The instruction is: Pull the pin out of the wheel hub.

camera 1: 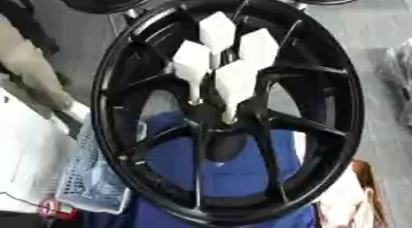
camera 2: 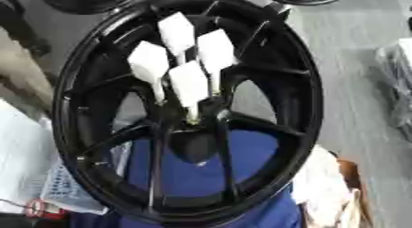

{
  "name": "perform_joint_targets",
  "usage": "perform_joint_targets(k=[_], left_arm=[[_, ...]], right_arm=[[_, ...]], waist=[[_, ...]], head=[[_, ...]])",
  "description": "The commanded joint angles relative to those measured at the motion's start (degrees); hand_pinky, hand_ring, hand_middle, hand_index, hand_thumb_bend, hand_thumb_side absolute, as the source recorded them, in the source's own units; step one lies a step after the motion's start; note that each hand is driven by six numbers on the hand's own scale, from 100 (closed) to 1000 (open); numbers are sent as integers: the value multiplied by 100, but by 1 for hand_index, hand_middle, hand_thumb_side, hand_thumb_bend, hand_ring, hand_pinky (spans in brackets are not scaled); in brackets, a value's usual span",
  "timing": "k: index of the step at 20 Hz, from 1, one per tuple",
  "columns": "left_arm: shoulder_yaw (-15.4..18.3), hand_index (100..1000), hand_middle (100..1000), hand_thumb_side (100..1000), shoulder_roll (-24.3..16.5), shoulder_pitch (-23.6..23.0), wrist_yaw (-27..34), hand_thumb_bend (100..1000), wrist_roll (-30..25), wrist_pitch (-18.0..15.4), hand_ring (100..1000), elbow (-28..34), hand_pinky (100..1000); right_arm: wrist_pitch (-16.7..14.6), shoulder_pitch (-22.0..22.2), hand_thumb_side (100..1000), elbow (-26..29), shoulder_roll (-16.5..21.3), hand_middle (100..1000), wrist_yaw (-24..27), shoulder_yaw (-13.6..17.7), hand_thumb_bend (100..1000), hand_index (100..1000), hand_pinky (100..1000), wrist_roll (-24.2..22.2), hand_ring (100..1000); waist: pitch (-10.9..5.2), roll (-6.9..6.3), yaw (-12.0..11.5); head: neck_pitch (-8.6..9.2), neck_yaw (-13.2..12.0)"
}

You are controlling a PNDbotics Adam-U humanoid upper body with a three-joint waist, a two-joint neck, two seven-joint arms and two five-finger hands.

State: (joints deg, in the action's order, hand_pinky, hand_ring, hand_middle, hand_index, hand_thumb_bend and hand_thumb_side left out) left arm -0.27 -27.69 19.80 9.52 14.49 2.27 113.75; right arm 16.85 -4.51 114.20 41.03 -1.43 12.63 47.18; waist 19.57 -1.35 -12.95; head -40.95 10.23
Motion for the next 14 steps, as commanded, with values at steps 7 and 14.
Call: perform_joint_targets(k=[7,14], left_arm=[[78,675,542,667,45,101,16,100,55,2,561,85,705],[76,675,543,665,59,100,20,100,58,4,561,85,706]], right_arm=[[349,-10,402,40,-250,788,-179,-86,100,564,498,479,679],[309,19,396,40,-347,788,-220,-87,100,566,501,479,680]], waist=[[-127,125,9],[-185,153,21]], head=[[-107,-158],[-102,-173]])
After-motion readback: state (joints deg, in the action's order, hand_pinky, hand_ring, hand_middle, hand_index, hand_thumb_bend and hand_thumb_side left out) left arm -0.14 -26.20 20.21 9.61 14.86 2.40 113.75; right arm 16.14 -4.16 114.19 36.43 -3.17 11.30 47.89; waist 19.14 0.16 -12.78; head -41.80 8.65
